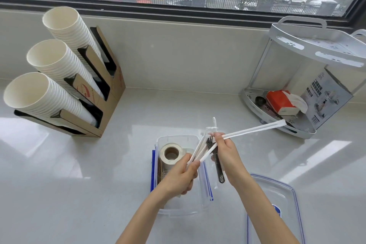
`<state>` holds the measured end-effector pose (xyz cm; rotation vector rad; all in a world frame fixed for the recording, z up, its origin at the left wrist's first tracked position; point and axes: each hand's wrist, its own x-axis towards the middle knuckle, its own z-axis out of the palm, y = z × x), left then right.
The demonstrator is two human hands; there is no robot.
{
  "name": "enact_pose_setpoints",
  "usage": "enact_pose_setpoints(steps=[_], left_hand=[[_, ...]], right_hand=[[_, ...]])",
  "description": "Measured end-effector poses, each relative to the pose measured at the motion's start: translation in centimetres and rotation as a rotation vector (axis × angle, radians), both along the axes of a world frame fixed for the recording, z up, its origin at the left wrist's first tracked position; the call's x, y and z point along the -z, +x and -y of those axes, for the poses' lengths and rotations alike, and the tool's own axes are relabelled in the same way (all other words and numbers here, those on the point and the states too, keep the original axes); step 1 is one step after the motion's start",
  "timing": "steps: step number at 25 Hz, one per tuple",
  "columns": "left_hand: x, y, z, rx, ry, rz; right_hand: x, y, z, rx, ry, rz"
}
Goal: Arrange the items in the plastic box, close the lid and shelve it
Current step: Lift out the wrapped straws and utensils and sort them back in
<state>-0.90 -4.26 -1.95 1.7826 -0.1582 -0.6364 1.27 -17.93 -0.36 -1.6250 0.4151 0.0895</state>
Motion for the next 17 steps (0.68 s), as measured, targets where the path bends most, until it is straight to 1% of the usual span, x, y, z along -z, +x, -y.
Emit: enact_pose_setpoints(steps=[6,8,10,11,12,15,17], left_hand=[[-0.6,0.0,-0.9,0.006,-0.042,-0.071],[-1.1,0.2,-0.9,-0.054,-0.089,-0.083],[-1.4,0.6,-1.0,-0.161,-0.120,-0.057],[-1.4,0.9,-1.2,-0.221,-0.105,-0.019],[-1.4,1.3,-1.3,-0.275,-0.077,0.032],[-1.3,2.4,-1.0,-0.363,-0.017,0.177],[-1.5,2.8,-0.4,-0.385,-0.012,0.214]], right_hand=[[0.3,0.2,0.2,0.133,0.113,0.049],[0.5,0.4,0.3,0.133,0.132,0.052],[0.8,0.4,0.4,0.068,0.114,0.030],[1.0,0.2,0.4,0.004,0.070,0.019],[1.1,0.0,0.2,-0.075,-0.016,0.014],[1.3,-0.8,-0.9,-0.300,-0.398,0.074],[1.3,-1.3,-1.8,-0.377,-0.442,0.117]])
